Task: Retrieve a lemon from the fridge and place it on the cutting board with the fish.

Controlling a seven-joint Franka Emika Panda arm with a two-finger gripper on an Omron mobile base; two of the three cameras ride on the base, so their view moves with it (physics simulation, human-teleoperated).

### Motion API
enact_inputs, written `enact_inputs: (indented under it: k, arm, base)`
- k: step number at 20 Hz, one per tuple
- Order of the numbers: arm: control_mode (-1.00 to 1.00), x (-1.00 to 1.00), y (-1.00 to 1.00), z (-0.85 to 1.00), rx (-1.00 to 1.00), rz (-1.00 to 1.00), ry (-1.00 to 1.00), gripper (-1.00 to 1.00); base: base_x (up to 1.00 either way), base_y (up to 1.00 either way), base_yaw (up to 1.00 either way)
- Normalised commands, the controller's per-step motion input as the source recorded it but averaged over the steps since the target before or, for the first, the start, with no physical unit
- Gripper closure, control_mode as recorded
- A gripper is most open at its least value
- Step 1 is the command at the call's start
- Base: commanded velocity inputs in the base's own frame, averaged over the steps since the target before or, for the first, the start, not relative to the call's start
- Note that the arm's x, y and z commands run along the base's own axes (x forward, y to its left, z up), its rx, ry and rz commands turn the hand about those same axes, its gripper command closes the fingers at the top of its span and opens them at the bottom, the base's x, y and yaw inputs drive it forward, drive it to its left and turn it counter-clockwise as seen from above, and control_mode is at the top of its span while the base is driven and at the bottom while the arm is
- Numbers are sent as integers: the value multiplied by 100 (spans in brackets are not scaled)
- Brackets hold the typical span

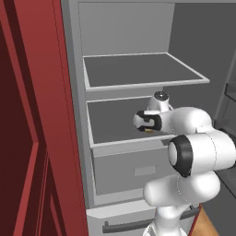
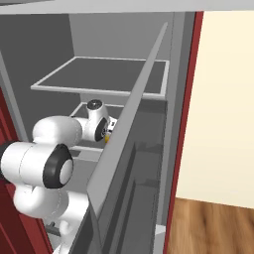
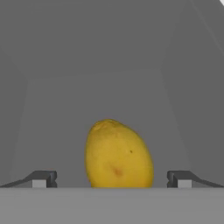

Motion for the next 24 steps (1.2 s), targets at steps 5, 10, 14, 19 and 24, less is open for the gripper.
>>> enact_inputs:
  k: [5, 10, 14, 19, 24]
  arm:
    - [-100, 6, 0, -15, 0, 0, 0, -100]
    - [-100, 0, 0, -13, 0, 0, 0, -100]
    - [-100, 0, -4, -10, 0, 0, 0, -100]
    - [-100, 1, -5, -9, 0, 0, 0, -100]
    - [-100, 0, 0, -1, 0, 0, 0, -100]
  base:
    - [0, 0, 0]
    - [0, 0, 0]
    - [0, 0, 0]
    - [0, 0, 0]
    - [0, 0, 0]
